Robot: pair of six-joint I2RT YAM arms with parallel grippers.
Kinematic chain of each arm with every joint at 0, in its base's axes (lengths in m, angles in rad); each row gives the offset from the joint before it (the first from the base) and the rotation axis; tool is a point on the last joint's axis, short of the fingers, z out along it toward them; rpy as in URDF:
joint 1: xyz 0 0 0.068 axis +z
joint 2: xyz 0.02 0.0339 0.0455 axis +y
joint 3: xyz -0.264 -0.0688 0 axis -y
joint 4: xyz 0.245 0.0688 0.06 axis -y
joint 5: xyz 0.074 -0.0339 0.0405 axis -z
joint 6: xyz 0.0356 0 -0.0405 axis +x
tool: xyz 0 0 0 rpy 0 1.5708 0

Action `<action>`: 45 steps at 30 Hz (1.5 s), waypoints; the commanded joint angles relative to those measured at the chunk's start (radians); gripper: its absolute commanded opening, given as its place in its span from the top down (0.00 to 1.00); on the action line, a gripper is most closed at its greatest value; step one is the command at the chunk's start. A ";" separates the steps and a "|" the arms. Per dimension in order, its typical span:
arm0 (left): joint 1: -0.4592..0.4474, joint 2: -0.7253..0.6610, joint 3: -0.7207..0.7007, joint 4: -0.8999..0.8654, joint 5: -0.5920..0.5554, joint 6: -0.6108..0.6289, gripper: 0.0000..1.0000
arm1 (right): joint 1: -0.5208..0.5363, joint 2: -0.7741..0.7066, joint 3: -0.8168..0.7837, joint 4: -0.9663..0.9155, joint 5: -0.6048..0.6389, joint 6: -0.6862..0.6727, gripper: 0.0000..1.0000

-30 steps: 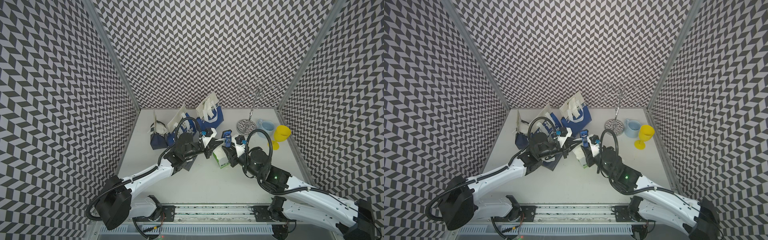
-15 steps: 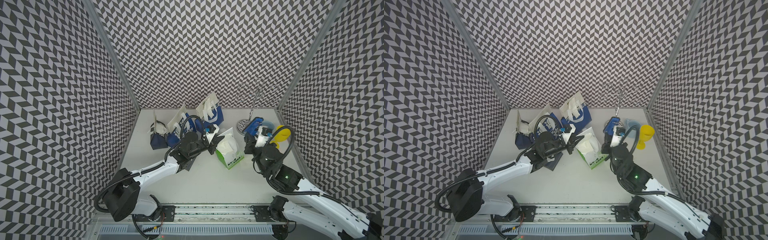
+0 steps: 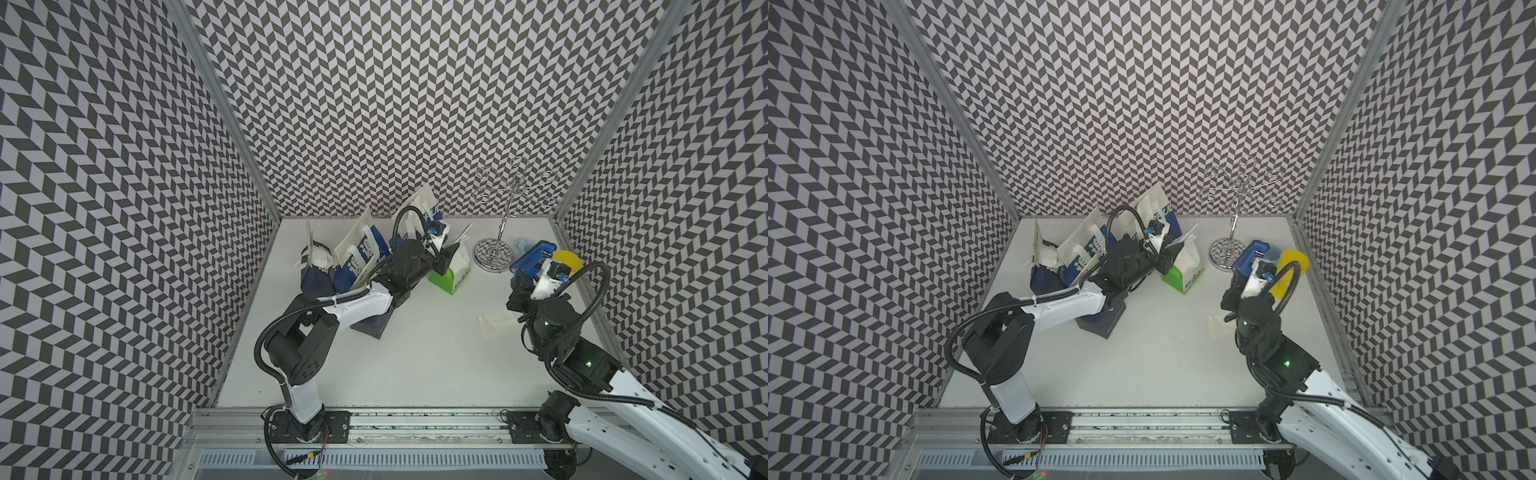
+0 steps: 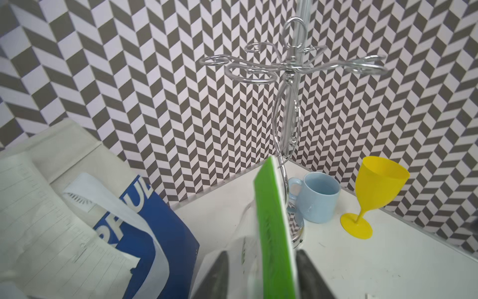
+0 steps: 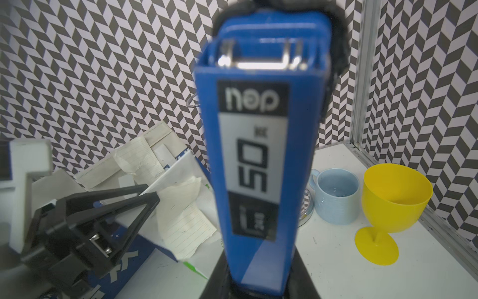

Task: Staple the receipts to the bags
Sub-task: Place the takeout bag at the center of the board, then pick up the takeout bag from the center of the board.

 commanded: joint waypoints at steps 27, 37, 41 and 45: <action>0.521 -0.540 -0.159 -0.486 -0.007 -0.239 0.22 | -0.006 0.091 -0.021 0.178 -0.350 -0.122 1.00; 0.521 -0.376 -0.082 -0.641 -0.002 -0.123 0.28 | -0.006 0.085 -0.025 0.168 -0.335 -0.122 1.00; 0.521 -0.321 -0.029 -0.726 -0.066 -0.118 0.53 | -0.006 0.079 -0.027 0.167 -0.335 -0.121 1.00; 0.521 -0.328 0.000 -0.693 -0.074 -0.111 0.87 | -0.005 0.076 -0.027 0.164 -0.336 -0.117 1.00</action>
